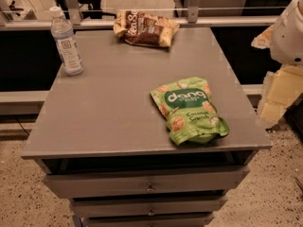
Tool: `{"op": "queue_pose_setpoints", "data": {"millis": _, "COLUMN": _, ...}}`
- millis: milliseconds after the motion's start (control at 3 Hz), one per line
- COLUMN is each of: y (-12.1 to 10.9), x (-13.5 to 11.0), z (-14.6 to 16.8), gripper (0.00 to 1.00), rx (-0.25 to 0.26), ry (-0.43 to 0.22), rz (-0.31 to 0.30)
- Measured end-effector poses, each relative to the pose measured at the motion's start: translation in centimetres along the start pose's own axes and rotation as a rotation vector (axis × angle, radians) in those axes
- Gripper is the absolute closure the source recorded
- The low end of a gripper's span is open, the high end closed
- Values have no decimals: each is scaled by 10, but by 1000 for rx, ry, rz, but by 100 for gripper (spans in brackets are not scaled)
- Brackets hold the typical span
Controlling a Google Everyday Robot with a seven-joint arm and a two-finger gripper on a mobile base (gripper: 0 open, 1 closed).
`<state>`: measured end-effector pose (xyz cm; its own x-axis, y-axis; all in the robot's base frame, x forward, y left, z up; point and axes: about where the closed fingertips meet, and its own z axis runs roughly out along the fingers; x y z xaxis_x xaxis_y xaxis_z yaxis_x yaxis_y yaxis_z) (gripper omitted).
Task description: Knock blue plastic bottle over
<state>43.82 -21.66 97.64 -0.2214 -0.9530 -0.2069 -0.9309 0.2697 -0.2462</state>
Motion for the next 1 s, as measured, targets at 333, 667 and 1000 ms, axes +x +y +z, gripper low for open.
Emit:
{"op": "queue_pose_setpoints", "data": {"millis": 333, "y": 0, "x": -1, "z": 0, "gripper": 0, "rx": 2, "ry": -2, "rz": -1}}
{"op": "queue_pose_setpoints", "data": {"millis": 667, "y": -10, "x": -37, "z": 17, "gripper": 0, "rx": -18, "ry": -84, "rz": -15}}
{"op": "queue_pose_setpoints", "data": {"millis": 1000, "y": -21, "x": -107, "z": 40, "gripper": 0, "rx": -41, "ry": -218, "rz": -53}}
